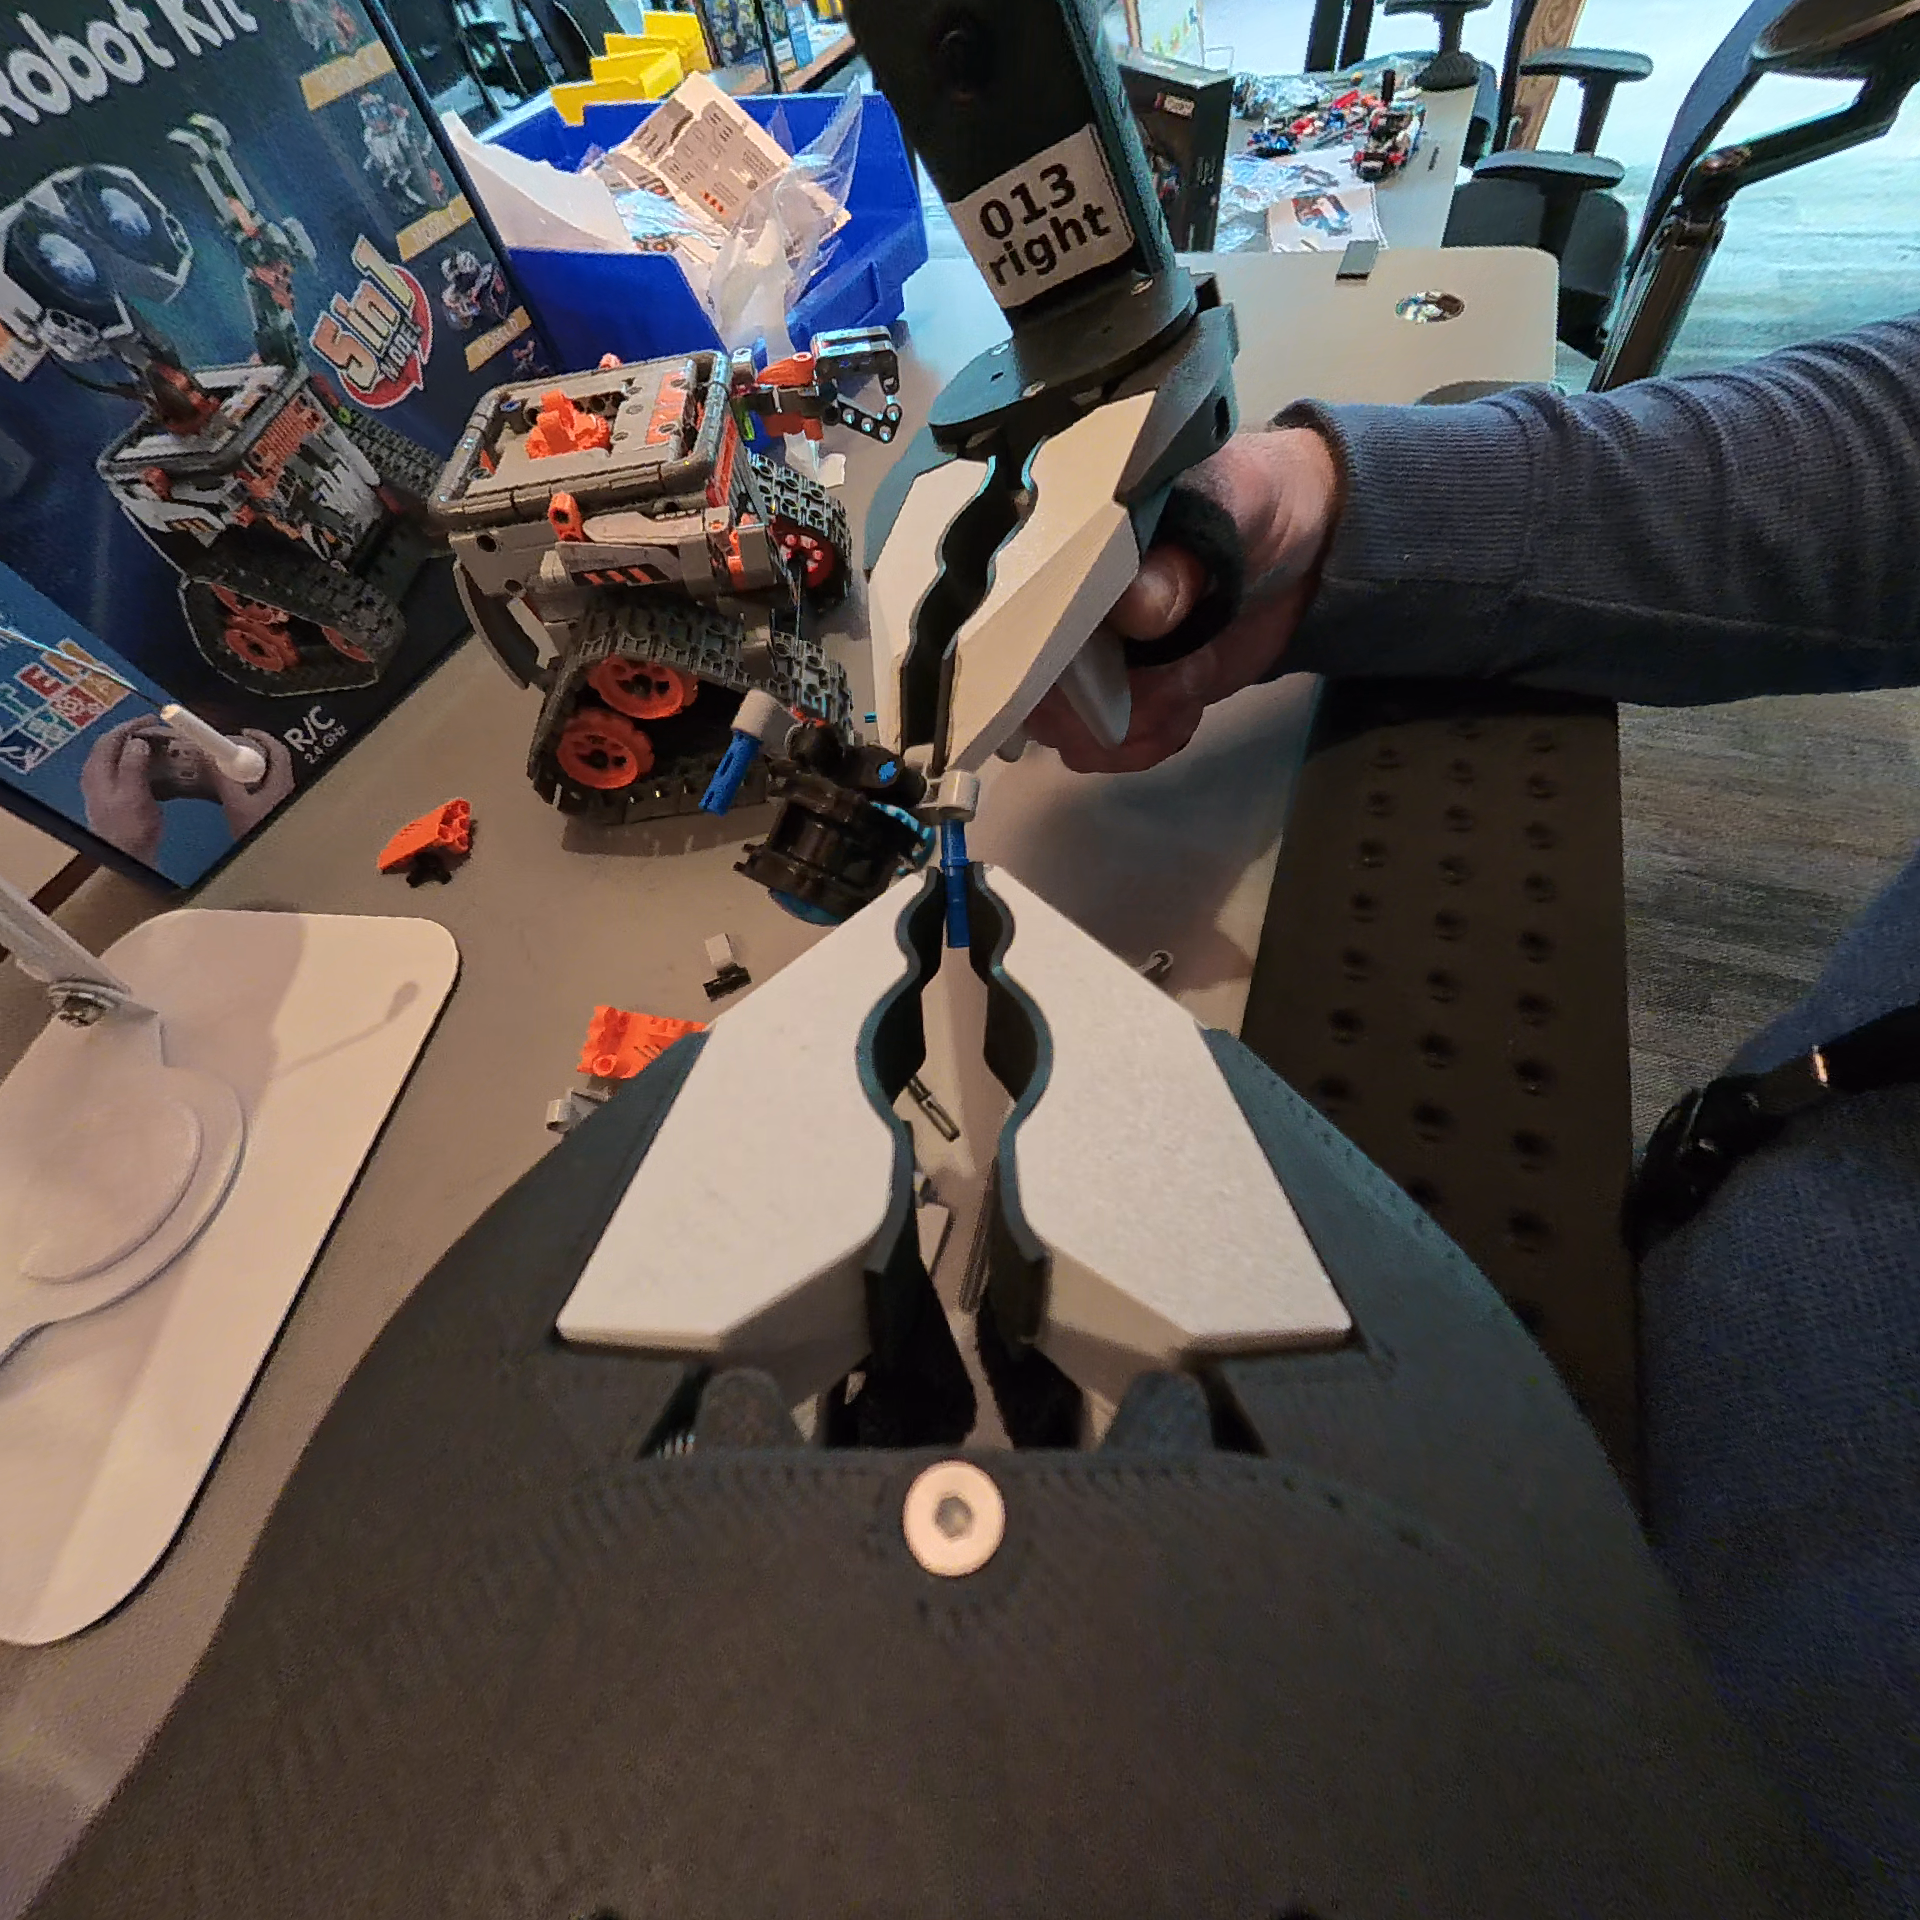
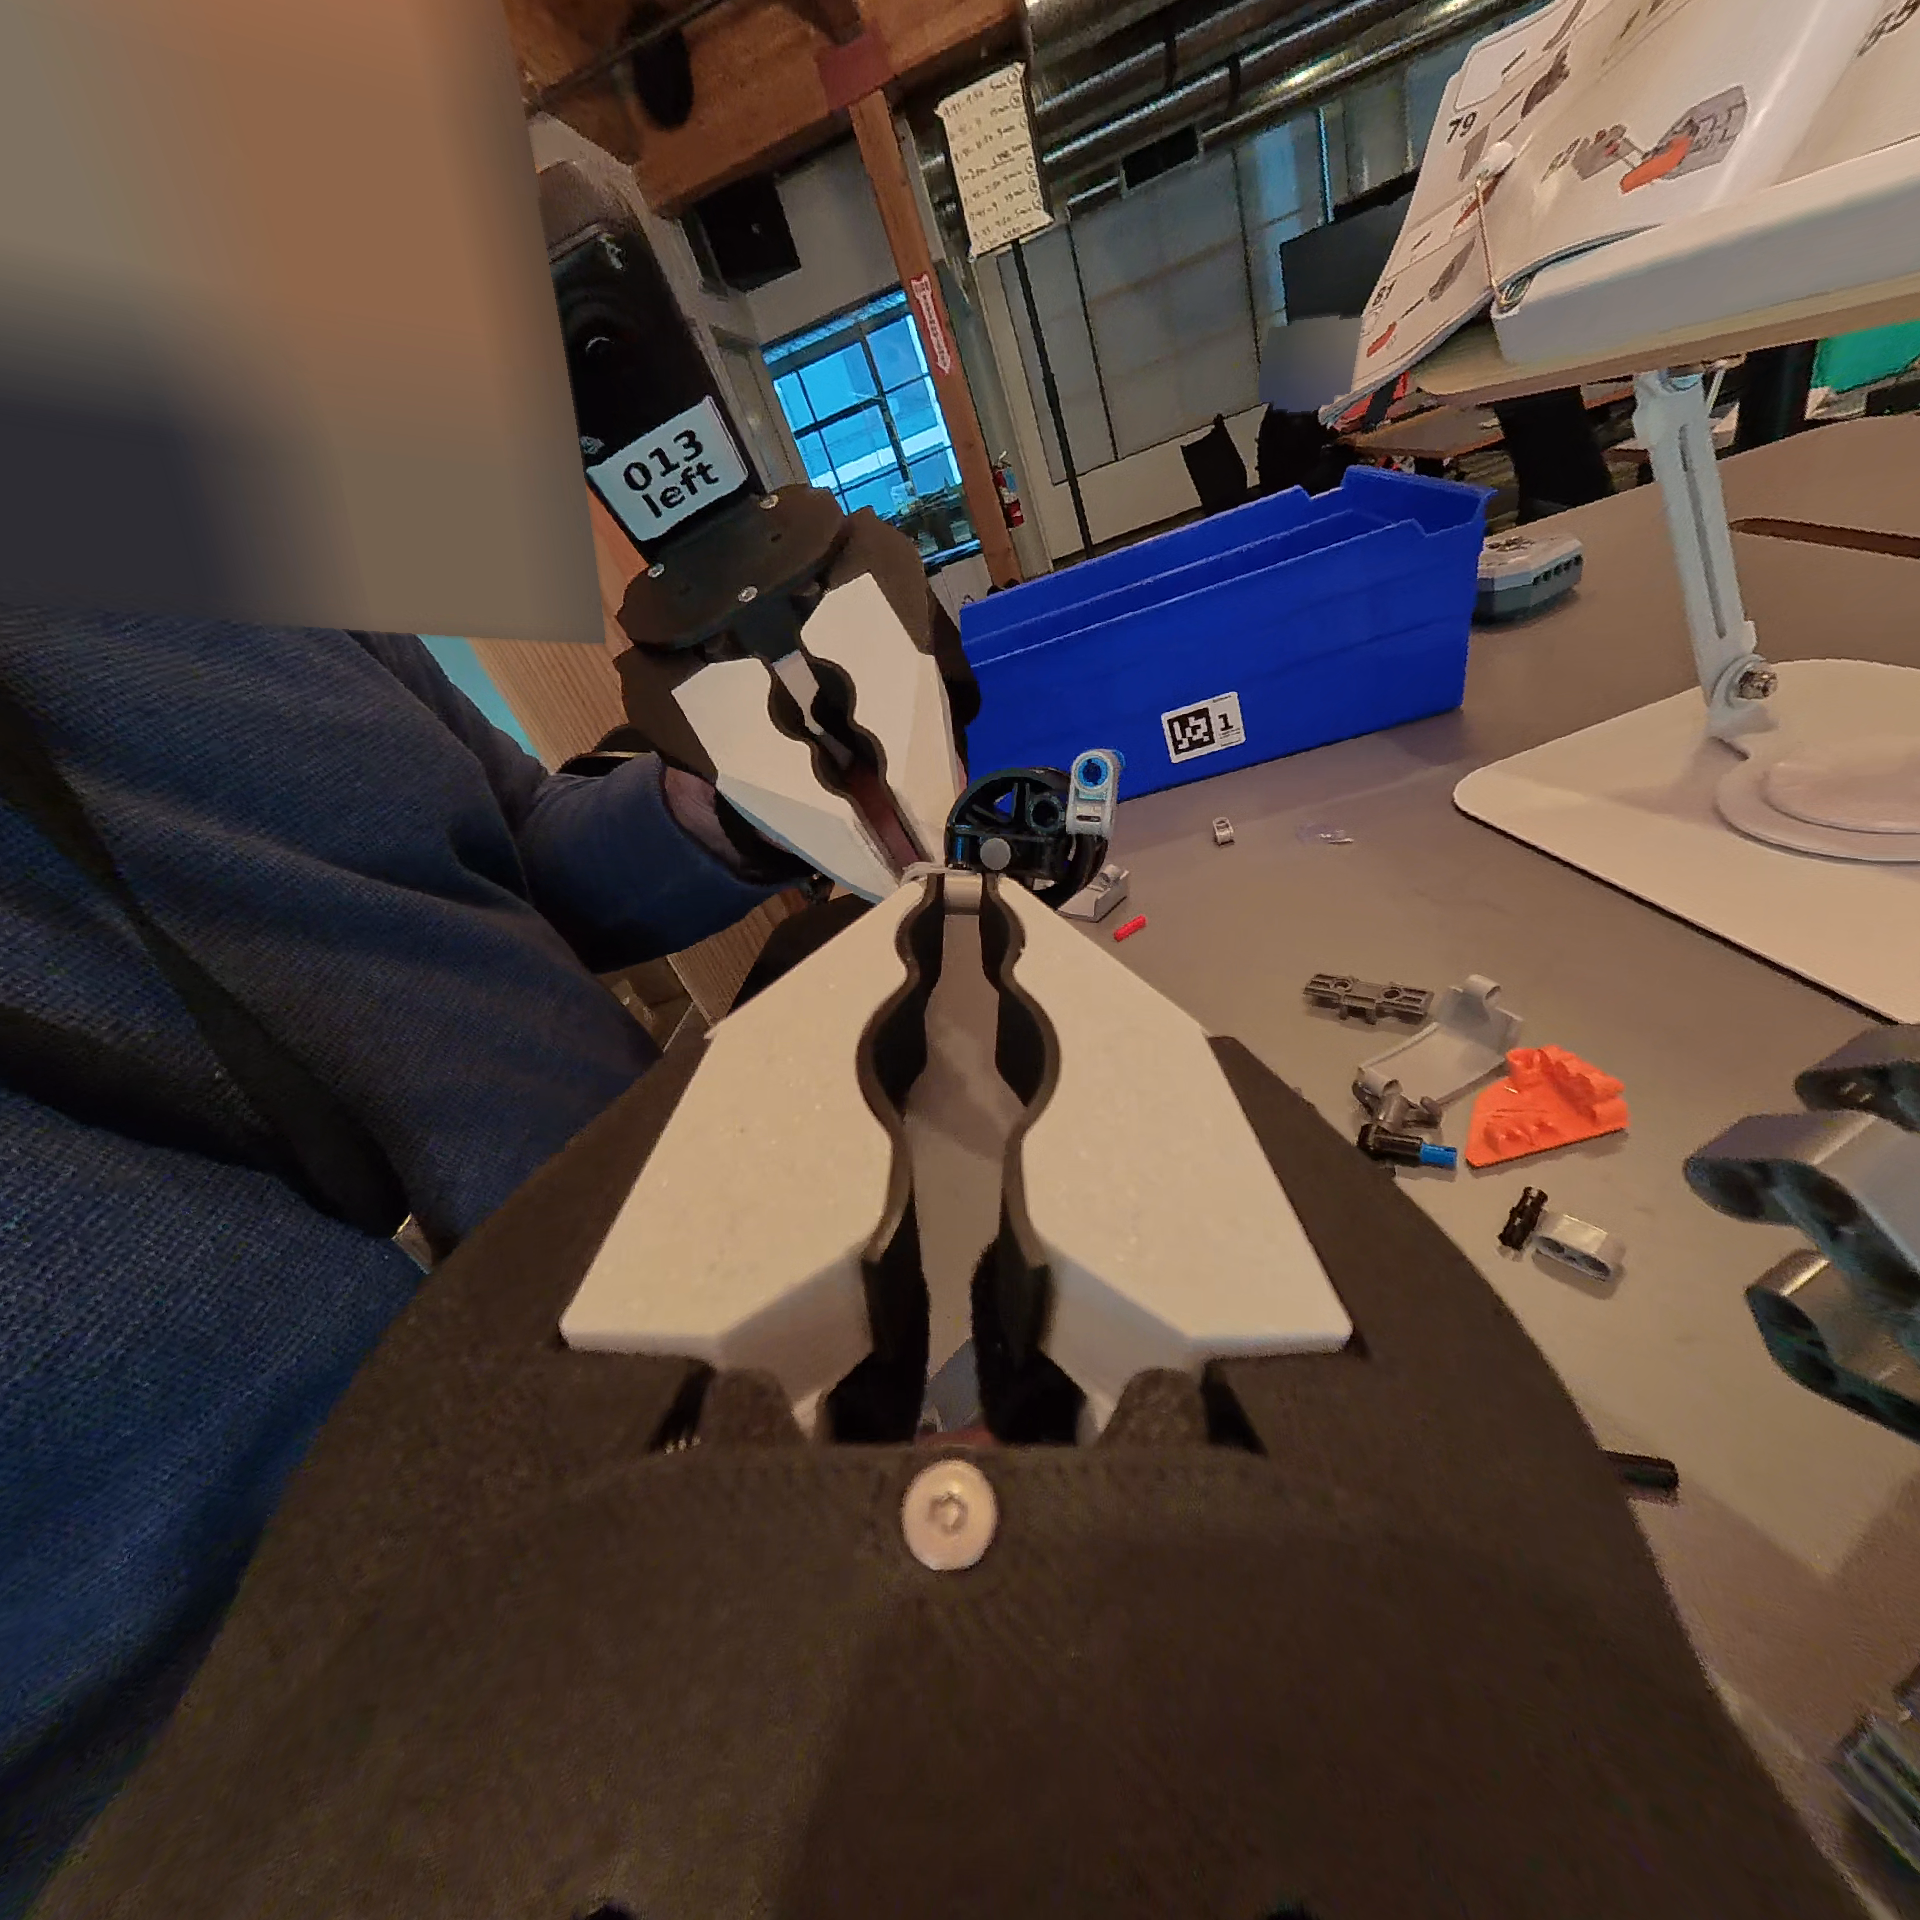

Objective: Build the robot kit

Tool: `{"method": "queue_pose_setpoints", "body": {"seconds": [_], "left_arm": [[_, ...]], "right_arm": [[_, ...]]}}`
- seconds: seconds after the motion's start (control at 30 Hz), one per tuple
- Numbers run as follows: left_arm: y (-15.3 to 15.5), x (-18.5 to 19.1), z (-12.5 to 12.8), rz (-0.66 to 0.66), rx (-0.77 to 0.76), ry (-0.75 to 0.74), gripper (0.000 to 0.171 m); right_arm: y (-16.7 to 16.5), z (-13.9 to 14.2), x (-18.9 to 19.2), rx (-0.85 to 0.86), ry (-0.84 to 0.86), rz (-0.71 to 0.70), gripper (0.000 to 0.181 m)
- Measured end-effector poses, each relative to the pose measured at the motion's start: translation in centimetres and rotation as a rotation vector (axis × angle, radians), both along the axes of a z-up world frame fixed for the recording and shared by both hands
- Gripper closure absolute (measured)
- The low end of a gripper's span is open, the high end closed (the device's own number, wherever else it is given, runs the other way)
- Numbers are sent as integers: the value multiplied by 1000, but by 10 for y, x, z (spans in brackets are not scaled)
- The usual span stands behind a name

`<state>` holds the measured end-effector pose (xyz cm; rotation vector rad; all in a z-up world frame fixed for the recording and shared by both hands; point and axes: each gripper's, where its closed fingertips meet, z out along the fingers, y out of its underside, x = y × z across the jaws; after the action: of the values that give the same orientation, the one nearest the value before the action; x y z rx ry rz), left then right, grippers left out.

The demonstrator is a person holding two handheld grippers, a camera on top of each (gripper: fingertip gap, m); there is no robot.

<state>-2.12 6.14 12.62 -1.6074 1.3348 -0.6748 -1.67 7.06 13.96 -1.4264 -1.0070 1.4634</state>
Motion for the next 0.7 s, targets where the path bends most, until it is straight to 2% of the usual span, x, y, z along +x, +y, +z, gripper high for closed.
{"method": "queue_pose_setpoints", "body": {"seconds": [0.53, 0.7], "left_arm": [[0, 0, 1, -14, 85, 39, 170], [0, 1, 6, -23, 80, -1, 170]], "right_arm": [[0, -2, 1, 19, -20, -8, 177], [3, -2, 3, 14, -22, -17, 177]]}}
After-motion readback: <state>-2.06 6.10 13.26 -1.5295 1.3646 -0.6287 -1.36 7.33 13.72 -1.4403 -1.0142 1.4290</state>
